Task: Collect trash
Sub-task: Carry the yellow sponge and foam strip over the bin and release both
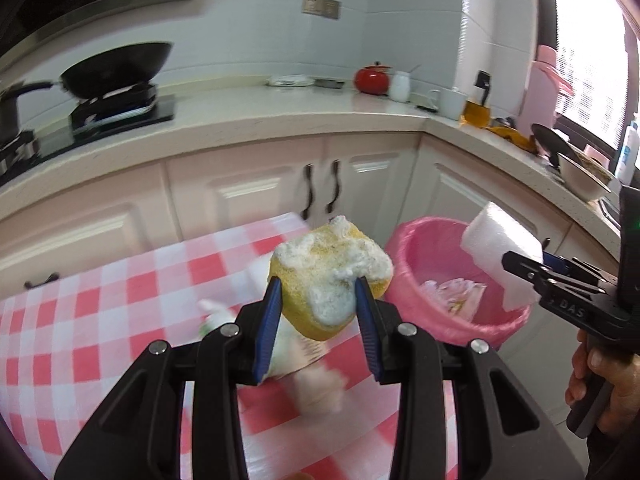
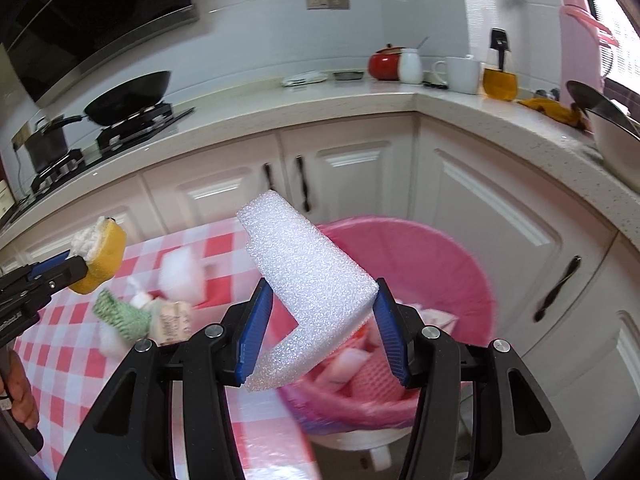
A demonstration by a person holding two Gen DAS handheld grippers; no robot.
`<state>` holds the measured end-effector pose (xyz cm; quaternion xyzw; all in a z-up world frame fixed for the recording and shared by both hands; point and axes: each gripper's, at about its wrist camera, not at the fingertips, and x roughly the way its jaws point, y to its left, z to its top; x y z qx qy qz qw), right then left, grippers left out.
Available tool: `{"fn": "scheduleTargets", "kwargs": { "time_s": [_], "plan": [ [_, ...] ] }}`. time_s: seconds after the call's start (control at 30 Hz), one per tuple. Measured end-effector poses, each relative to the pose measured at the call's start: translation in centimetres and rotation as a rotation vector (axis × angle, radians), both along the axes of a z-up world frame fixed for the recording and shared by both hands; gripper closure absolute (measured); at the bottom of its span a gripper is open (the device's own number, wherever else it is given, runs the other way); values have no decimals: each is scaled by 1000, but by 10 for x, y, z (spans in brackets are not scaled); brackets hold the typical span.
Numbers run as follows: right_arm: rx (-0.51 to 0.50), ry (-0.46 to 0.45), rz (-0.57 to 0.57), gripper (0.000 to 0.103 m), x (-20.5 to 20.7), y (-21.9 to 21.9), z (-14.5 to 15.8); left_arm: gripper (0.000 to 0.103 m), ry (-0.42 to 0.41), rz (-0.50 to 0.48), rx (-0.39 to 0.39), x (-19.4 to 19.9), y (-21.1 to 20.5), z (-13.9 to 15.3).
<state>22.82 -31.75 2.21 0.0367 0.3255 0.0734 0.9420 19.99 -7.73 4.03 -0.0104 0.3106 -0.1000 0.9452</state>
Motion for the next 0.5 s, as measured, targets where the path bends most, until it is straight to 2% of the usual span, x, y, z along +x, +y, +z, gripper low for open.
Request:
{"fn": "scheduleTargets", "kwargs": {
  "time_s": [0.33, 0.5],
  "plan": [
    [-6, -9, -69, 53, 18, -47, -1, 67, -3, -111, 7, 32, -75, 4],
    [-3, -6, -97, 53, 22, -64, -5, 67, 5, -140, 9, 43, -100, 1]
  ]
}}
